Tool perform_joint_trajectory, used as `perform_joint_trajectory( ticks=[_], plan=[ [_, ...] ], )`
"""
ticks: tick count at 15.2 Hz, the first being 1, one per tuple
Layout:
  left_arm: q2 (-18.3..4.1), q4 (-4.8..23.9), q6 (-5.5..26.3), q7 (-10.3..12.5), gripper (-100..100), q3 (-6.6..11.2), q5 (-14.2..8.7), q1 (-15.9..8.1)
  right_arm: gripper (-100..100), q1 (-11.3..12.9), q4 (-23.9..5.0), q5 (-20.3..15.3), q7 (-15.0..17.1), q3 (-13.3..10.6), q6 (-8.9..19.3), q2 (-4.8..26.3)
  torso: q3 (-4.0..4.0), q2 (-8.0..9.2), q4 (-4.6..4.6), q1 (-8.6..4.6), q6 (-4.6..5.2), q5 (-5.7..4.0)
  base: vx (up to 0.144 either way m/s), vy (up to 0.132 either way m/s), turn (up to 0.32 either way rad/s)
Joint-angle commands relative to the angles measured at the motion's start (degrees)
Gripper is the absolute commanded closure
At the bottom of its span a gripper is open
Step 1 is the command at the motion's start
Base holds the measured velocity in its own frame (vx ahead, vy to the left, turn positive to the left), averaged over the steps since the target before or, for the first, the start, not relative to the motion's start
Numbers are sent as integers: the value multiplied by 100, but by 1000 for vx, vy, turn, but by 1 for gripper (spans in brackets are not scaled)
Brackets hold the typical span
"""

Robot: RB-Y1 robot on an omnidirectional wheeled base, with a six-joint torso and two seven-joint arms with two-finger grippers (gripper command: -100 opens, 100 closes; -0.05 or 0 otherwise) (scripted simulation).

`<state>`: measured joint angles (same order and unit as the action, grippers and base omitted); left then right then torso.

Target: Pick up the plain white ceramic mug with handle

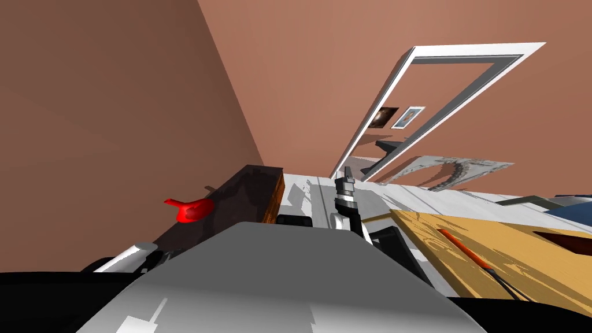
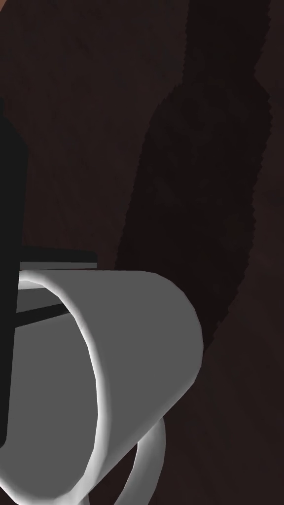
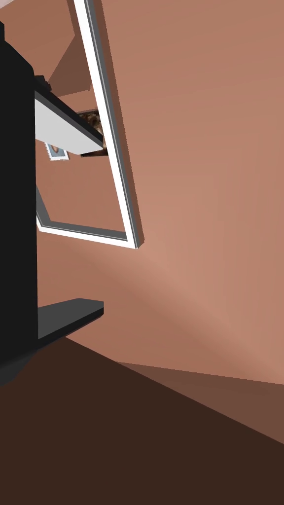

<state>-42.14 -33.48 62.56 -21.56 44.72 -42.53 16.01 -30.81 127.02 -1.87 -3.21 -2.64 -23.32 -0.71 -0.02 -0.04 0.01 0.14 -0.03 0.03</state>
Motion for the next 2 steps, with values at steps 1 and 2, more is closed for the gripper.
perform_joint_trajectory(
  ticks=[1,2],
  plan=[
    [-141,-8,162,-56,100,81,-65,48,0,0,0,0,0,0,0,0,0,0,0,0,0,0,18,-54,-9],
    [-29,-101,90,13,100,38,-24,64,0,0,0,0,0,0,0,0,-2,-3,0,-10,0,-2,13,-32,4]
  ],
)
